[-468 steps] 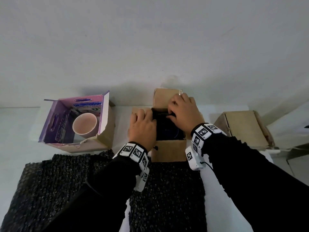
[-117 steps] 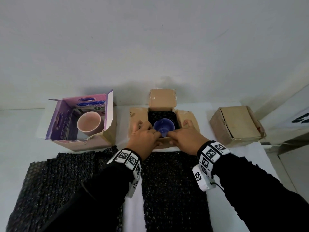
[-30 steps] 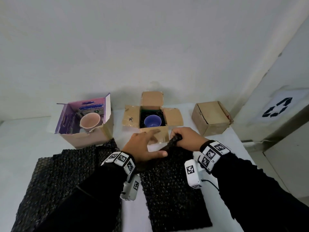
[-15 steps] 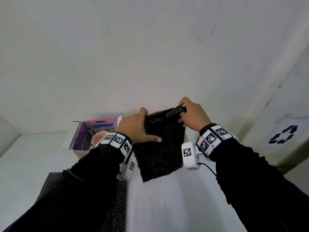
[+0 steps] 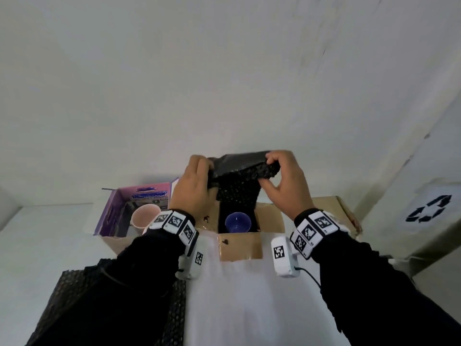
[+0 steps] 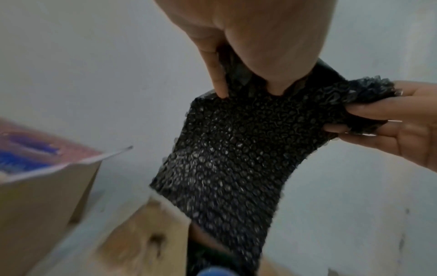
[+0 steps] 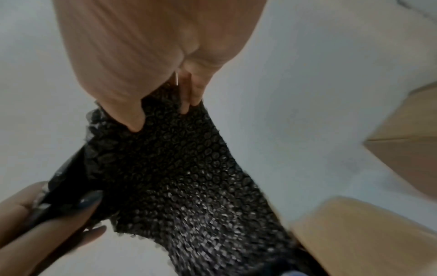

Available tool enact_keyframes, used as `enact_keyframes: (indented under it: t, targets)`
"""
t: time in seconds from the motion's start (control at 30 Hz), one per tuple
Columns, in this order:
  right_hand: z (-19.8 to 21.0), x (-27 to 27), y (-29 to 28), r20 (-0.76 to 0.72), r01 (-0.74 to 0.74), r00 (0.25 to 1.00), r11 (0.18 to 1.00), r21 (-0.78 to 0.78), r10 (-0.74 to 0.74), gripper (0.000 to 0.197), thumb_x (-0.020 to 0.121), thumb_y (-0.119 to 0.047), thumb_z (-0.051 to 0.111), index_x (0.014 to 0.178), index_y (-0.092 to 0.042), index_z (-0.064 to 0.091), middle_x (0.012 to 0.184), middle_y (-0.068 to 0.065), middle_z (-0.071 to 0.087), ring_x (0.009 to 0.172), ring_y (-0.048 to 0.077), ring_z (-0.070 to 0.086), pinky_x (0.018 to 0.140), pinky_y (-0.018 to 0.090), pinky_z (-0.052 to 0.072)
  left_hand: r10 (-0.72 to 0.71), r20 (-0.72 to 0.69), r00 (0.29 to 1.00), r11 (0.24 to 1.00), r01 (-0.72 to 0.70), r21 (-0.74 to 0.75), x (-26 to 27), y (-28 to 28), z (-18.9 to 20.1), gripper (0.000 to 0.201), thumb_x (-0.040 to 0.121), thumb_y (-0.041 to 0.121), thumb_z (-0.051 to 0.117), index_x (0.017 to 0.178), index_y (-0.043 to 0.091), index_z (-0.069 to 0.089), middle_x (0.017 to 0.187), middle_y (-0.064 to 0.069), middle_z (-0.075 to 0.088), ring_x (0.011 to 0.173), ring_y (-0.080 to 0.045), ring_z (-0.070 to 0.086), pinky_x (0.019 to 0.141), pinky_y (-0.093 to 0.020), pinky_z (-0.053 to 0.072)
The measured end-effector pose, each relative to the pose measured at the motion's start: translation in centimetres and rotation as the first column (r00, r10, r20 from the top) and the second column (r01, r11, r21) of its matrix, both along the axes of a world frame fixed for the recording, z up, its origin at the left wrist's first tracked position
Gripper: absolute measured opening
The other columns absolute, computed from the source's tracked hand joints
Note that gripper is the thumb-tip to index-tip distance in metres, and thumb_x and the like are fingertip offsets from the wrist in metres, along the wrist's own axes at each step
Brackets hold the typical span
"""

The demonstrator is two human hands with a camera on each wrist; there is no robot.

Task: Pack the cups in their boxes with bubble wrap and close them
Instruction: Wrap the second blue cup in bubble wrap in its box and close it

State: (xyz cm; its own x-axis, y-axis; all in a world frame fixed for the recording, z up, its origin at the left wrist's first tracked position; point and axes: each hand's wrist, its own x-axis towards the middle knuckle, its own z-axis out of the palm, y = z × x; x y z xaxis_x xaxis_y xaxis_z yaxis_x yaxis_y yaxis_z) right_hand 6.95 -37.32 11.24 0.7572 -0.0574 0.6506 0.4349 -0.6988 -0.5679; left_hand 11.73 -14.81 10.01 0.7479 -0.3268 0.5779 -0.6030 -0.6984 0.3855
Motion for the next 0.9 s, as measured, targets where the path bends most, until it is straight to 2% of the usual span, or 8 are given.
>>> enact_keyframes:
  t: [0.1,0.2,0.37,0.53,0.63,0.7,0.83,0.9]
  targets:
    - [-3.6,-0.6,-0.5,-0.202,-0.043,0.979,0.994,-0.102,0.022,0.025,0.079,-0.017,0.066,0.097,-0.017,0.050,0.102,-0.002,0.051,0.088,0.015,0.052,0.073,0.027,0.046,-0.042,-0.116,0.992,0.992,0.055,0.113,-0.6,0.2,-4.0,0.025,0.078,0.021,0.060,0.098,0.013,0.047,0.105,-0.007,0.047,0.073,-0.024,0.047,0.059,-0.031,0.038]
    - [-7.4,-0.9,-1.0,-0.358,-0.100,0.934,0.941,-0.323,-0.023,0.019,0.080,-0.033,0.056,0.094,-0.021,0.055,0.101,-0.004,0.054,0.097,0.021,0.048,0.081,0.036,0.044,-0.010,-0.239,0.971,0.962,0.074,0.263,-1.3,0.1,-7.1,0.015,0.090,0.026,0.053,0.100,0.015,0.049,0.096,-0.004,0.056,0.075,-0.025,0.055,0.062,-0.034,0.046]
    - [-11.1,-0.8,-0.7,-0.317,-0.057,0.926,0.753,-0.656,-0.207,0.017,0.076,-0.036,0.063,0.087,-0.024,0.066,0.101,-0.006,0.057,0.104,0.025,0.042,0.088,0.041,0.036,0.011,-0.179,0.984,0.833,0.090,0.546,-1.3,-0.3,-10.6,0.017,0.090,0.023,0.054,0.106,0.027,0.047,0.081,0.005,0.068,0.078,-0.022,0.060,0.076,-0.033,0.040]
    - [-11.8,0.4,0.4,-0.507,-0.281,0.858,0.760,-0.586,-0.075,0.019,0.084,-0.018,0.049,0.103,-0.023,0.052,0.091,-0.004,0.061,0.086,0.021,0.053,0.085,0.037,0.038,-0.026,-0.198,0.980,0.727,0.154,0.670,-0.4,-1.2,-11.1,0.014,0.090,0.034,0.049,0.098,0.029,0.059,0.096,0.011,0.066,0.097,-0.018,0.047,0.092,-0.035,0.033]
    - [-12.0,0.9,0.9,-0.544,-0.331,0.836,0.722,-0.608,-0.074,0.018,0.086,-0.033,0.038,0.097,-0.024,0.049,0.084,-0.006,0.062,0.080,0.019,0.055,0.091,0.038,0.035,-0.020,-0.235,0.972,0.679,0.186,0.710,-0.2,-1.6,-11.4,0.042,0.094,0.050,0.031,0.098,0.027,0.066,0.104,0.008,0.061,0.103,-0.018,0.042,0.096,-0.037,0.032]
    - [-12.1,1.2,0.9,-0.556,-0.356,0.825,0.670,-0.651,-0.102,0.035,0.083,-0.052,0.032,0.092,-0.026,0.053,0.082,-0.006,0.063,0.083,0.017,0.054,0.093,0.040,0.033,-0.025,-0.226,0.974,0.700,0.178,0.692,-0.4,-1.4,-11.6,0.062,0.090,0.060,0.020,0.093,0.026,0.072,0.105,0.005,0.055,0.104,-0.019,0.042,0.097,-0.041,0.032]
    - [-12.3,1.8,0.4,-0.617,-0.456,0.777,0.567,-0.686,-0.122,0.064,0.072,-0.071,0.023,0.091,-0.028,0.067,0.090,-0.006,0.062,0.101,0.017,0.047,0.095,0.044,0.029,-0.050,-0.189,0.981,0.717,0.167,0.676,-0.1,-1.0,-11.6,0.064,0.088,0.060,0.021,0.086,0.027,0.076,0.103,0.004,0.049,0.102,-0.021,0.041,0.102,-0.047,0.028]
    - [-12.5,2.1,0.3,-0.646,-0.498,0.747,0.513,-0.699,-0.157,0.063,0.078,-0.070,0.028,0.097,-0.026,0.069,0.101,-0.005,0.061,0.109,0.019,0.043,0.098,0.047,0.027,-0.027,-0.208,0.978,0.715,0.165,0.680,0.1,-0.9,-11.5,0.066,0.089,0.055,0.016,0.088,0.025,0.075,0.103,0.005,0.049,0.103,-0.020,0.040,0.106,-0.047,0.024]
